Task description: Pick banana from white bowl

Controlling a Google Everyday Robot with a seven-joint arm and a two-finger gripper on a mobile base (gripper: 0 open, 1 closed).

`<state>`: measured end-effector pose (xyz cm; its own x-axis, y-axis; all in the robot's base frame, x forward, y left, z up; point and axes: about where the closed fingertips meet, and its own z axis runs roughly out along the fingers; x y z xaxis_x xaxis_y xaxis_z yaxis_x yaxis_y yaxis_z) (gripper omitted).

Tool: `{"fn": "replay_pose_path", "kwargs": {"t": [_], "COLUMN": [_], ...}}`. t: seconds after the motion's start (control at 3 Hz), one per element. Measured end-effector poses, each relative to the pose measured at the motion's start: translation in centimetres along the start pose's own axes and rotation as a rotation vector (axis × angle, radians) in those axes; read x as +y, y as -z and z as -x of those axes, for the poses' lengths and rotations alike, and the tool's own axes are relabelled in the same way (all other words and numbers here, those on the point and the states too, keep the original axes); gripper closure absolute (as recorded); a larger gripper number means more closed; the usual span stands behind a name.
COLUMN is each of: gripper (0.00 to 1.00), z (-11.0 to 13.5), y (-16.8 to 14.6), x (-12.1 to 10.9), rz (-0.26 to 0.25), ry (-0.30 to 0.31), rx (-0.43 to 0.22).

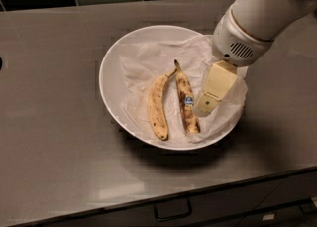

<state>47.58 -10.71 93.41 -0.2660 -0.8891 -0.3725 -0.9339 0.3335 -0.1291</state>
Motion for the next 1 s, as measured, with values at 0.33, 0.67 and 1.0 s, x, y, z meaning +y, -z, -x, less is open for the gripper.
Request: {"fn": "replay_pose_path", "kwargs": {"t": [0.33, 0.67, 1.0], "gripper": [0.0, 0.0, 0.0], "z": [0.9, 1.7, 3.2], "y": [-1.4, -4.0, -7.0], "x": [0.0, -0.3, -1.0], "rz": [-0.012, -0.055, -0.109], "ry": [-0.068, -0.203, -0.31], "rx": [-0.021, -0.057, -0.084]}}
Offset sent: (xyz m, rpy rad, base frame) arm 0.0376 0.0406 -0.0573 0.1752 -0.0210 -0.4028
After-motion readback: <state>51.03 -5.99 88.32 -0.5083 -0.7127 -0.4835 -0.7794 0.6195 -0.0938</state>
